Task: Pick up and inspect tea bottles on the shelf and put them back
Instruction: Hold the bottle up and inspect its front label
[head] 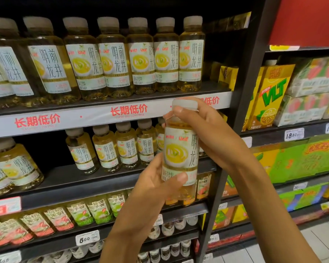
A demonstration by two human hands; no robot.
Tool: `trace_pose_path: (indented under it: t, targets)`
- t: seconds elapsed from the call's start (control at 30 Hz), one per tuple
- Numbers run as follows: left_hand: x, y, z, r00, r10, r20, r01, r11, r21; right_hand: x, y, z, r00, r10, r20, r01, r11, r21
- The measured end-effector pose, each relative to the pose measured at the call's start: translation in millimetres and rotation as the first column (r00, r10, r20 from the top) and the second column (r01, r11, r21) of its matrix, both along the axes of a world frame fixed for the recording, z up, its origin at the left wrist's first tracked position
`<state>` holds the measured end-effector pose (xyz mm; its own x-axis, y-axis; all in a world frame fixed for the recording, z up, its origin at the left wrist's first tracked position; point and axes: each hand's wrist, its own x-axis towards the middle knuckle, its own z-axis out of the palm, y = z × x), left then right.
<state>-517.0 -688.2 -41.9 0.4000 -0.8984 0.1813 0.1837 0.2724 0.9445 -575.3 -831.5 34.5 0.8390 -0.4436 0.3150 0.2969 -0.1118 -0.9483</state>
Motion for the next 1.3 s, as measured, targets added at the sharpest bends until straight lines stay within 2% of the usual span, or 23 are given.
trace_pose_path:
  t: [0.1, 0.17, 0.3, 0.37, 0.43, 0.53, 0.67, 0.8, 0.93, 1.0, 1.07, 1.2, 1.3]
  targets:
    - [0, -7, -5, 0.993, 0.070, 0.096, -0.069, 0.998, -0.005, 1, 6, -7, 0.991, -0.116, 0.070, 0.113, 0.993, 0.037]
    - [2, -10, -7, 0.995, 0.061, 0.081, -0.061, 0.998, 0.007, 0, 6, -5, 0.986, -0.107, 0.130, 0.095, 0.991, 0.094]
    - [8, -12, -11, 0.995, 0.020, -0.101, -0.018, 1.000, 0.020, -5, 1, 2, 0.961, 0.082, 0.264, -0.134, 0.973, 0.187]
    - [5, -15, -14, 0.990, -0.011, -0.143, 0.012, 1.000, 0.004, -7, 0, 2, 0.933, 0.176, 0.315, -0.244, 0.951, 0.192]
    - [0, -16, -16, 0.993, -0.046, -0.109, 0.039, 0.997, -0.060, -7, 0, 3, 0.928, 0.201, 0.314, -0.270, 0.943, 0.194]
    - [-3, -16, -10, 0.998, 0.061, 0.000, -0.061, 0.997, -0.041, -6, -4, 1, 0.969, 0.078, 0.235, -0.119, 0.979, 0.167]
    - [-1, -17, -5, 0.945, 0.215, 0.247, -0.217, 0.976, -0.023, -4, -4, -4, 0.988, -0.064, 0.138, 0.050, 0.994, 0.101]
    - [-5, -12, -9, 0.978, 0.185, 0.100, -0.187, 0.982, 0.010, -2, -2, -5, 0.985, -0.081, 0.155, 0.064, 0.992, 0.113]
    - [-2, -9, -14, 0.994, 0.036, 0.107, -0.040, 0.999, 0.030, -2, -4, -1, 0.971, 0.063, 0.232, -0.105, 0.979, 0.173]
    - [-2, -11, -14, 0.994, 0.013, 0.111, -0.015, 1.000, 0.020, -2, -3, 1, 0.962, 0.121, 0.247, -0.163, 0.974, 0.160]
    - [-4, -14, -10, 0.982, 0.095, 0.162, -0.093, 0.995, -0.021, -1, -3, 2, 0.965, 0.113, 0.237, -0.146, 0.981, 0.131]
    - [-5, -23, -2, 0.929, 0.314, 0.198, -0.304, 0.949, -0.078, -2, -1, 2, 0.977, -0.095, 0.191, 0.097, 0.995, 0.001]
    - [-3, -29, -1, 0.903, 0.356, 0.240, -0.342, 0.935, -0.097, 1, 4, -3, 0.973, -0.142, 0.184, 0.151, 0.988, -0.032]
